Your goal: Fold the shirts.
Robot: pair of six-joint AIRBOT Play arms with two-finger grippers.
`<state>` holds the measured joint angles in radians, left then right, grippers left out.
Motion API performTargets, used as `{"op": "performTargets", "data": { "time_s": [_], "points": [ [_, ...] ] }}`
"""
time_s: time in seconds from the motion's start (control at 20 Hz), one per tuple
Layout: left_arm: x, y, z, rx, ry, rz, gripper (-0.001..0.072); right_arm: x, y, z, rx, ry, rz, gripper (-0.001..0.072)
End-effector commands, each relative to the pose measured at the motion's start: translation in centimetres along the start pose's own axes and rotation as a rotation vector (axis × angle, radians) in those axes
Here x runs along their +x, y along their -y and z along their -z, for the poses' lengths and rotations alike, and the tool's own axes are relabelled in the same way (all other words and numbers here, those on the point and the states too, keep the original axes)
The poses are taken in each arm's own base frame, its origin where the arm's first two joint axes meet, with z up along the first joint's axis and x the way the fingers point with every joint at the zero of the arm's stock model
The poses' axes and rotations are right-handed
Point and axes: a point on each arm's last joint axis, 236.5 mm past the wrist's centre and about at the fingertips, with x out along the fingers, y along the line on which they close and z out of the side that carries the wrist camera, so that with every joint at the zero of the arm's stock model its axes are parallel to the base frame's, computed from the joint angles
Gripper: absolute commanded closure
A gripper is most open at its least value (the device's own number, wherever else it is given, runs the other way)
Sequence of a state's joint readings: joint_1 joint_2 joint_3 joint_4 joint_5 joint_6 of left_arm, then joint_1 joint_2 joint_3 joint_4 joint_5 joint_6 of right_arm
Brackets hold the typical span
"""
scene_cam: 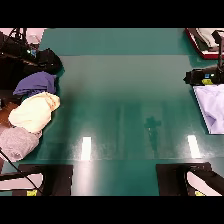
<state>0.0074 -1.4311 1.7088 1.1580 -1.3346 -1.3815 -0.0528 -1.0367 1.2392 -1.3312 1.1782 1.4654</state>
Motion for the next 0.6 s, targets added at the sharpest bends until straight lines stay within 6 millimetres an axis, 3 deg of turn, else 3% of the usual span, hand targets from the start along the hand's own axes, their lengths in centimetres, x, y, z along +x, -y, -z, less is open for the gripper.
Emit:
{"op": "performTargets", "data": {
  "time_s": [0.0, 0.55],
  "points": [
    [-0.03, 0.02, -0.03, 0.001, 0.002, 0.000, 0.0683, 0.04, -0.32, 0.01, -0.005, -0.001, -0.006, 0.0686],
    [-0.03, 0.00, -0.09, 0.001, 0.004, -0.001, 0.0683, 0.04, -0.37, 0.19, -0.004, -0.009, -0.008, 0.0687]
  ]
}}
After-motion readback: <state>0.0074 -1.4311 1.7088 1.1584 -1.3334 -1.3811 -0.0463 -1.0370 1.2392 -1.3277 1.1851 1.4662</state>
